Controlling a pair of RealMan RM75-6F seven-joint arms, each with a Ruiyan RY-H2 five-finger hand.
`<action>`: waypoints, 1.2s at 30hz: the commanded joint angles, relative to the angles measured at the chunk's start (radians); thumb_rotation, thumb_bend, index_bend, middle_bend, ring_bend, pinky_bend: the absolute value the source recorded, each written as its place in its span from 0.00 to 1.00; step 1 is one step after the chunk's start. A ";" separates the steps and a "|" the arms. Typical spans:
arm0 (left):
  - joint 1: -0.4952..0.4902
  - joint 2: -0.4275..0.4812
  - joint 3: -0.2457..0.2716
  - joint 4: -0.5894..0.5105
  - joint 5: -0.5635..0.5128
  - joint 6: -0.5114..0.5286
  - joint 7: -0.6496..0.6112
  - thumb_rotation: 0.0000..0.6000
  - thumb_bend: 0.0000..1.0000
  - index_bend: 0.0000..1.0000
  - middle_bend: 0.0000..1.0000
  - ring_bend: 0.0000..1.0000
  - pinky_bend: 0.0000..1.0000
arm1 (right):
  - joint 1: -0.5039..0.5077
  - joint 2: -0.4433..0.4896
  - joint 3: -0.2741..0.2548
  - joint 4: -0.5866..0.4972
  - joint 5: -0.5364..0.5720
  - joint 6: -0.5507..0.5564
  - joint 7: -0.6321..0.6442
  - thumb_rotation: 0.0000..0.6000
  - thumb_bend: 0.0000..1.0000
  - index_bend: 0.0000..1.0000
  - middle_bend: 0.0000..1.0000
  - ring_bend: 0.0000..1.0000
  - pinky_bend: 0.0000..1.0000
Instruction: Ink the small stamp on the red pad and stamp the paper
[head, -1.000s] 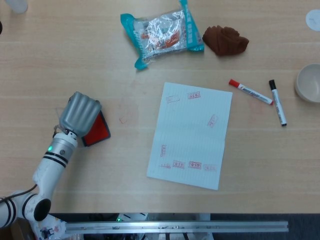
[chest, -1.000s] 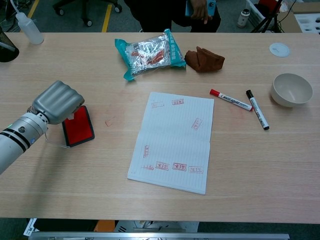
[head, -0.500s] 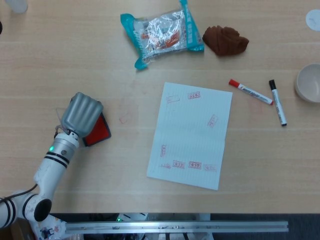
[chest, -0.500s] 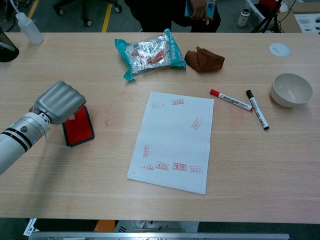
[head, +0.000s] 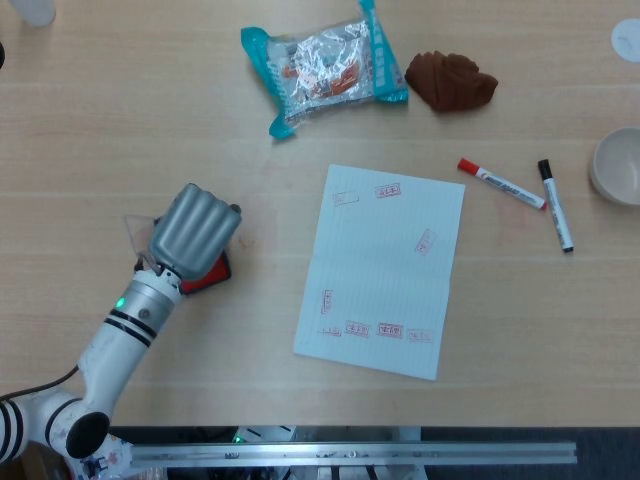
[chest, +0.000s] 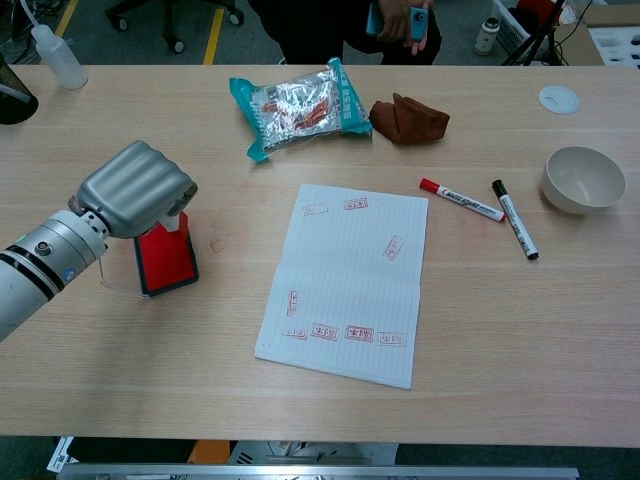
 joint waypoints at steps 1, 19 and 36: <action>-0.015 -0.007 0.006 -0.058 0.031 -0.001 0.038 1.00 0.27 0.63 1.00 1.00 1.00 | 0.001 0.000 0.000 0.001 0.000 -0.002 0.001 1.00 0.21 0.20 0.33 0.18 0.19; -0.075 -0.191 0.008 -0.074 0.042 -0.065 0.204 1.00 0.27 0.63 1.00 1.00 1.00 | -0.007 0.010 0.000 0.011 0.008 0.004 0.013 1.00 0.21 0.20 0.33 0.18 0.19; -0.105 -0.305 -0.019 0.072 -0.011 -0.089 0.245 1.00 0.27 0.63 1.00 1.00 1.00 | -0.008 0.011 0.001 0.017 0.015 -0.002 0.015 1.00 0.21 0.20 0.33 0.18 0.19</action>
